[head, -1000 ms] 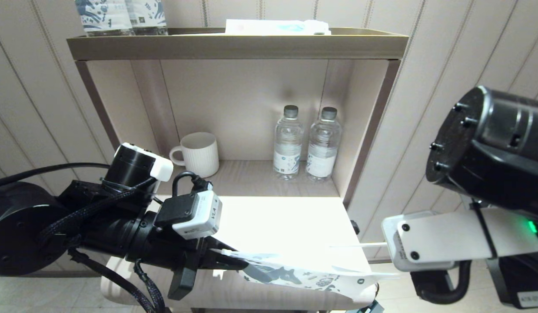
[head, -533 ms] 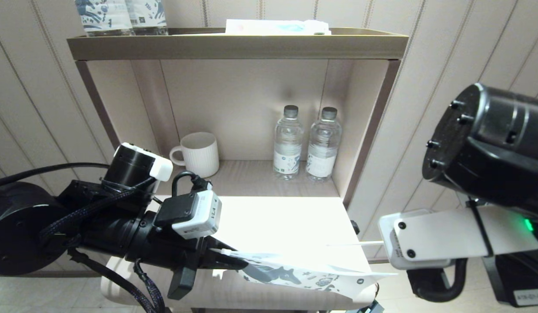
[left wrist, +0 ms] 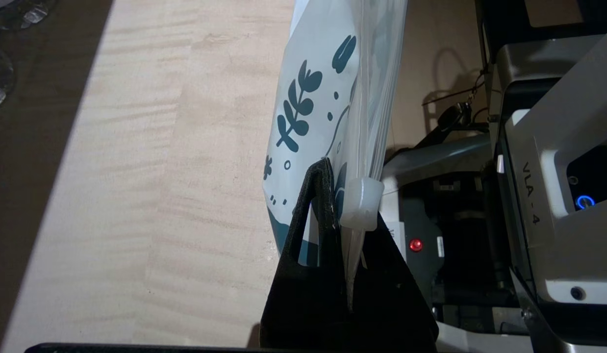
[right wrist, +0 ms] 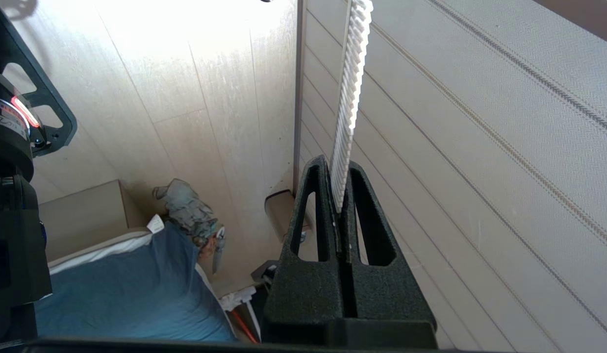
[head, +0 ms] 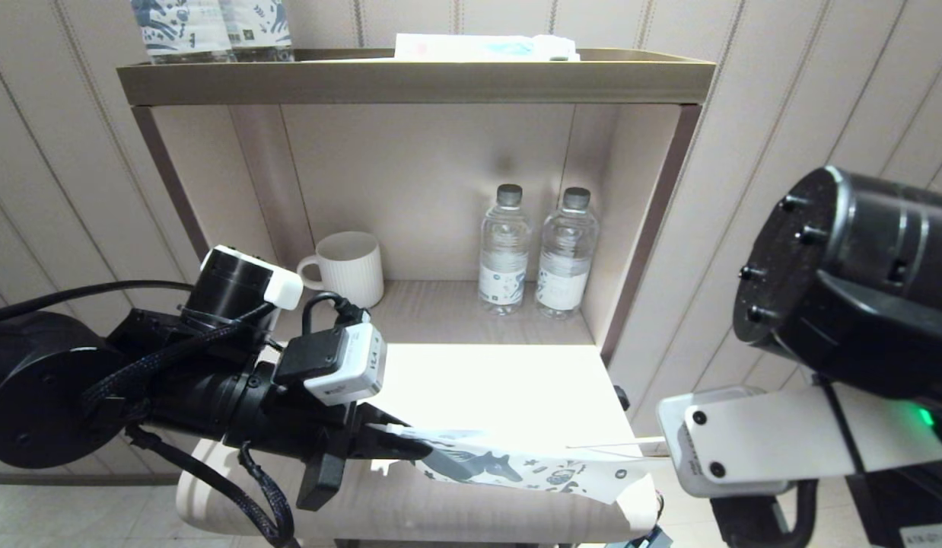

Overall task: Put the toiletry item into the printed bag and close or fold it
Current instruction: Place the comb into the storage bag

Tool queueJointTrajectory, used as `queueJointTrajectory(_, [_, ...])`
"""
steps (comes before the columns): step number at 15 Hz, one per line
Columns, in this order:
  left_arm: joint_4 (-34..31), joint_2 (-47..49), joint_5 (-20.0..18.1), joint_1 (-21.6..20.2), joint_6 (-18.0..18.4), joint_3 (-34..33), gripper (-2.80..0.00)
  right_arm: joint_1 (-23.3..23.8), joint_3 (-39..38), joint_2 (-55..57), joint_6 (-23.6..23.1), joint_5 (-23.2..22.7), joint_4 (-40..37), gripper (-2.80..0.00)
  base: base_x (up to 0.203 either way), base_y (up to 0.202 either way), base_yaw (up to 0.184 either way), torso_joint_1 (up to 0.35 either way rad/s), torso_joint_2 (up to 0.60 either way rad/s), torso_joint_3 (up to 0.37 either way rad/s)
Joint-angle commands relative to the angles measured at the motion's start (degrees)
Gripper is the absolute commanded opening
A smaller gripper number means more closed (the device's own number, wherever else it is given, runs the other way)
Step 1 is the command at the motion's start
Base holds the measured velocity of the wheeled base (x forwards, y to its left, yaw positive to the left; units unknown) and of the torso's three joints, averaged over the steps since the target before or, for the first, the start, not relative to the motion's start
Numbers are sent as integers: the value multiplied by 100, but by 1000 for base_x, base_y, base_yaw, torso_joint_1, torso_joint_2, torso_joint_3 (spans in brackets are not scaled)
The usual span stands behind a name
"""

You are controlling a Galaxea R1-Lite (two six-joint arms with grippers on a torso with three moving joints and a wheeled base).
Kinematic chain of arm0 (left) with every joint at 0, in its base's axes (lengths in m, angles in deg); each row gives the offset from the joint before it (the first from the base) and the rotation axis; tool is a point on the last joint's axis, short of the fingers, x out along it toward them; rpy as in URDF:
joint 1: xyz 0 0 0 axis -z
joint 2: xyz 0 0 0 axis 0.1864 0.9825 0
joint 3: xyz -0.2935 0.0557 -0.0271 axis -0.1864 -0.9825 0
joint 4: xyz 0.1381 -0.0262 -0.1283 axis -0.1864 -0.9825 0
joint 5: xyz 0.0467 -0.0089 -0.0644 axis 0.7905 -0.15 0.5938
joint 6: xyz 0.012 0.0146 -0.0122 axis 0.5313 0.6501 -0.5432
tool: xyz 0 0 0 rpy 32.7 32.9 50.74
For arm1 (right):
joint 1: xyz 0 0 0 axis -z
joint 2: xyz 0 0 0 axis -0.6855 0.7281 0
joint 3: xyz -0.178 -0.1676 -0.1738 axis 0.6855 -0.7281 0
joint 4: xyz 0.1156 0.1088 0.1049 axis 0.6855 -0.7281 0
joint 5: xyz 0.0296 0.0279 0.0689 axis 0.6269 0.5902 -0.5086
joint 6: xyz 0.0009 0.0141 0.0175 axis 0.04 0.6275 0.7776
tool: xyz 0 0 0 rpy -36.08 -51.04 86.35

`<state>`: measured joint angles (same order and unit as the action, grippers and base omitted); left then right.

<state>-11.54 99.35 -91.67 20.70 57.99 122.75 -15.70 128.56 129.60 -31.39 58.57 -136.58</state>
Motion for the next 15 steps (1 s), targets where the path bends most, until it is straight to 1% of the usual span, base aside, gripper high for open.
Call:
queueJointTrajectory(1, [0,32,-25,-4,26,8,-280,-8,4,12,-19,18,-272,-280,0,0,0,0,0,0])
queueJointTrajectory(15, [0,6,-25,2,26,-5,-280,-52,90,390,-28,11,-272,-280,0,0,0,0,0,0])
